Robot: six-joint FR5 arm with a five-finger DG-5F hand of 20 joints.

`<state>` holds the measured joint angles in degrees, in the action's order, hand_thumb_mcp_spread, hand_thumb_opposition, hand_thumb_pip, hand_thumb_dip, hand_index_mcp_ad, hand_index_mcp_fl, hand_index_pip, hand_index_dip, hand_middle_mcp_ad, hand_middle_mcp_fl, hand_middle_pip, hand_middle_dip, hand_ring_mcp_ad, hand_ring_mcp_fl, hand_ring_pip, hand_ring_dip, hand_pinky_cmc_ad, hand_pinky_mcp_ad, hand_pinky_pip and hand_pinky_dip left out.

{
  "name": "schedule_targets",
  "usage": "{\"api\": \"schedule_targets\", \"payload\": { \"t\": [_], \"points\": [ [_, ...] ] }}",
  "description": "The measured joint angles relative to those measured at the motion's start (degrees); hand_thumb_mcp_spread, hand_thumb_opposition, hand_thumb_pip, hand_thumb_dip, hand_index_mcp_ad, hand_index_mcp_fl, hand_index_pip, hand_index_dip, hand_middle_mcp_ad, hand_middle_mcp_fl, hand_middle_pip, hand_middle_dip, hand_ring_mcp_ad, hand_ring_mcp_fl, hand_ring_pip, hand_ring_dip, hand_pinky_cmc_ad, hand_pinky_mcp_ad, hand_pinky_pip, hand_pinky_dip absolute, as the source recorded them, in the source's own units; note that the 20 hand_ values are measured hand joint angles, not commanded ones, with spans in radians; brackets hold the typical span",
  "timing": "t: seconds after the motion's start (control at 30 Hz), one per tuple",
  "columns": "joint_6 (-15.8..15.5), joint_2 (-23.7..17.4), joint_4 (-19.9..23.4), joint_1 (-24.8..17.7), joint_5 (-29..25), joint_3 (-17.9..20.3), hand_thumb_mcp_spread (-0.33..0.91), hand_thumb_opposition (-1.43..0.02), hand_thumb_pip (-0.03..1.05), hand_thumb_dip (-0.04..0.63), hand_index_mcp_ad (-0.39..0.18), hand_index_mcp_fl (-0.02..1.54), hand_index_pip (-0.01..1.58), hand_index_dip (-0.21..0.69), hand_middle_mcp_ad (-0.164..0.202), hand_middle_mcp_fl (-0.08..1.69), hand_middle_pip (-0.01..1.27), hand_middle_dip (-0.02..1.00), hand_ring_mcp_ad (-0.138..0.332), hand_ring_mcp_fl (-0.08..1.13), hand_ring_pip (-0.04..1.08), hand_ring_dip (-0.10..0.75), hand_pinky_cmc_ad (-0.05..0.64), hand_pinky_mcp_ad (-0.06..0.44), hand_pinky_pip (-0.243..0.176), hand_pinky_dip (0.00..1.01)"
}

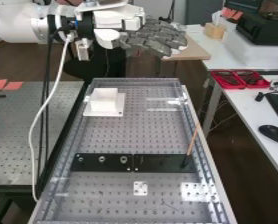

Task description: Grab the drill bit and place it in the clear container

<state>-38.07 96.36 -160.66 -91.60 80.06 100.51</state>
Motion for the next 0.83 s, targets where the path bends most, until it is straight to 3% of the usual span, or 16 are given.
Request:
{"api": "schedule_targets", "payload": {
  "t": [0.5, 0.83],
  "points": [
    [0.45, -0.15, 0.78, 0.18, 1.14, 0.44, 0.31, -0.72, 0.45, 0.175, -0.070, 0.08, 0.37, 0.316, 0.101, 0.11, 0.11, 0.23, 0.213, 0.01, 0.09, 0.044, 0.297, 0.182, -0.108, 0.38],
    [0.18, 0.08, -0.97, 0.00, 2.98, 0.48, 0.31, -0.72, 0.45, 0.175, -0.070, 0.08, 0.39, 0.316, 0.099, 0.11, 0.11, 0.23, 0.215, 0.01, 0.09, 0.044, 0.297, 0.182, -0.108, 0.38]
  ]
}}
